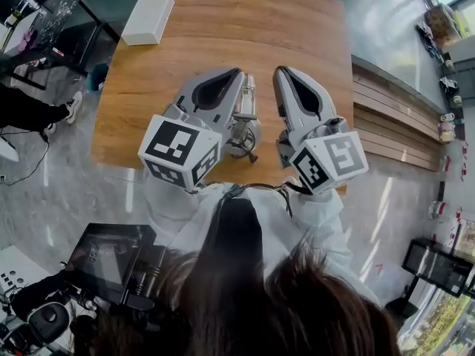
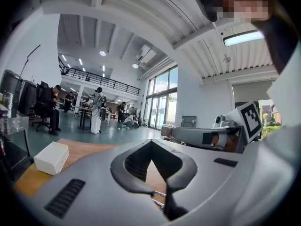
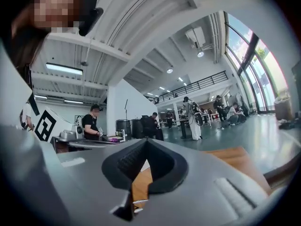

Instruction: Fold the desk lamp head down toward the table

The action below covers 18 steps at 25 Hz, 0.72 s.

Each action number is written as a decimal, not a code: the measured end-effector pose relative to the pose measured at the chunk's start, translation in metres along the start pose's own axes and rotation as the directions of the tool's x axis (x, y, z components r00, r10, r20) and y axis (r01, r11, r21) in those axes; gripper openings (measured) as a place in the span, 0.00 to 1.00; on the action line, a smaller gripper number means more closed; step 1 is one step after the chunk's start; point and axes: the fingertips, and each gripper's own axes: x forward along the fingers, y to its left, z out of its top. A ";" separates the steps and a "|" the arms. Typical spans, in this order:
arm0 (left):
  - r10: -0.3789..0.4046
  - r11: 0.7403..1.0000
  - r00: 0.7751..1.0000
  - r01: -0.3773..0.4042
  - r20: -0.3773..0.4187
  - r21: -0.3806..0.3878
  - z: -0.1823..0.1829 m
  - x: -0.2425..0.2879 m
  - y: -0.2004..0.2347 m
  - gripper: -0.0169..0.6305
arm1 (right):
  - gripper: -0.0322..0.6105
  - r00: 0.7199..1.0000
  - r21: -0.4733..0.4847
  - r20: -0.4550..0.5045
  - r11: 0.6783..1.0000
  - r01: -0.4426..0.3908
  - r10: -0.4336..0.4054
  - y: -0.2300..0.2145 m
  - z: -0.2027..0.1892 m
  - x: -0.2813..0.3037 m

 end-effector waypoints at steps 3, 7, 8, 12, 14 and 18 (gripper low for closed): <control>-0.008 1.000 1.000 0.008 -0.007 0.001 -0.003 0.004 -0.005 0.03 | 0.05 1.000 0.008 -0.006 1.000 -0.007 0.007 -0.001 -0.004 -0.001; -0.016 1.000 1.000 0.016 -0.014 0.004 -0.001 0.009 -0.008 0.03 | 0.05 1.000 0.002 -0.013 1.000 -0.015 0.015 -0.001 -0.003 0.000; -0.018 1.000 1.000 0.018 -0.013 0.004 -0.001 0.010 -0.009 0.03 | 0.05 1.000 -0.002 -0.015 1.000 -0.017 0.017 -0.001 -0.003 0.000; -0.016 1.000 1.000 0.016 -0.008 0.011 0.000 0.009 -0.014 0.03 | 0.05 0.999 -0.013 -0.021 0.999 -0.030 0.030 0.000 -0.002 -0.001; -0.012 1.000 1.000 0.012 -0.008 0.012 0.000 0.009 -0.015 0.03 | 0.05 0.999 -0.017 -0.025 0.999 -0.033 0.033 -0.001 -0.003 -0.002; 0.000 1.000 1.000 0.000 -0.007 0.018 0.000 0.009 -0.014 0.03 | 0.05 0.999 -0.017 -0.031 0.999 -0.040 0.039 -0.001 -0.005 -0.002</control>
